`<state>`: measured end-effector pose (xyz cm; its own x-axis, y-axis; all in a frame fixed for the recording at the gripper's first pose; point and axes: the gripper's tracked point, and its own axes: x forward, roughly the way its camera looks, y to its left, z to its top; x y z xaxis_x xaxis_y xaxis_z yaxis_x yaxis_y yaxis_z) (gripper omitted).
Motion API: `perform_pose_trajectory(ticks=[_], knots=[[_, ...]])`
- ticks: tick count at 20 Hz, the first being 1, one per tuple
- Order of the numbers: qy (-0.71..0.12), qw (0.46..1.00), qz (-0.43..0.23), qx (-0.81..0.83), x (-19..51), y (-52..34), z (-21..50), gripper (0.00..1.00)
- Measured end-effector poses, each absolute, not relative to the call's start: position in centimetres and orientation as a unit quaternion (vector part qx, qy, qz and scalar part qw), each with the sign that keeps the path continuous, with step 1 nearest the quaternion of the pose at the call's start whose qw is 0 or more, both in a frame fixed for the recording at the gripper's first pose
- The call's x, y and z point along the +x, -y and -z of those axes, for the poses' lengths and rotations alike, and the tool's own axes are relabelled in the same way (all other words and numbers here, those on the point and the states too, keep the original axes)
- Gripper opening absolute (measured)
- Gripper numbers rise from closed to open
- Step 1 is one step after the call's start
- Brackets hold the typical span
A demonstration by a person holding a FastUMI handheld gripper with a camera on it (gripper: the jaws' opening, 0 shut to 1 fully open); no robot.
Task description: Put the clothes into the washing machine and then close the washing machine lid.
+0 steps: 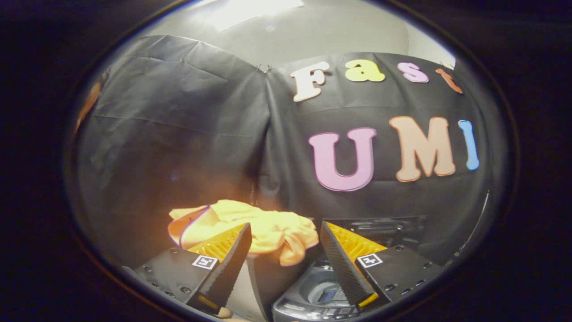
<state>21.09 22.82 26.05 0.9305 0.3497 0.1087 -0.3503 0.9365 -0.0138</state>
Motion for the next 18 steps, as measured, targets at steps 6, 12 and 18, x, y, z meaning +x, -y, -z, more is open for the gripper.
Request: perform_pose_trajectory(ticks=[6, 12, 18], knots=[[-0.037, 0.978, -0.205, 0.007, 27.3, -31.9, -25.1, 0.98], [-0.130, 0.967, -0.212, -0.059, 30.9, -35.9, -19.5, 0.98], [-0.173, 0.961, -0.213, -0.049, 30.9, -36.2, -17.5, 0.91]])
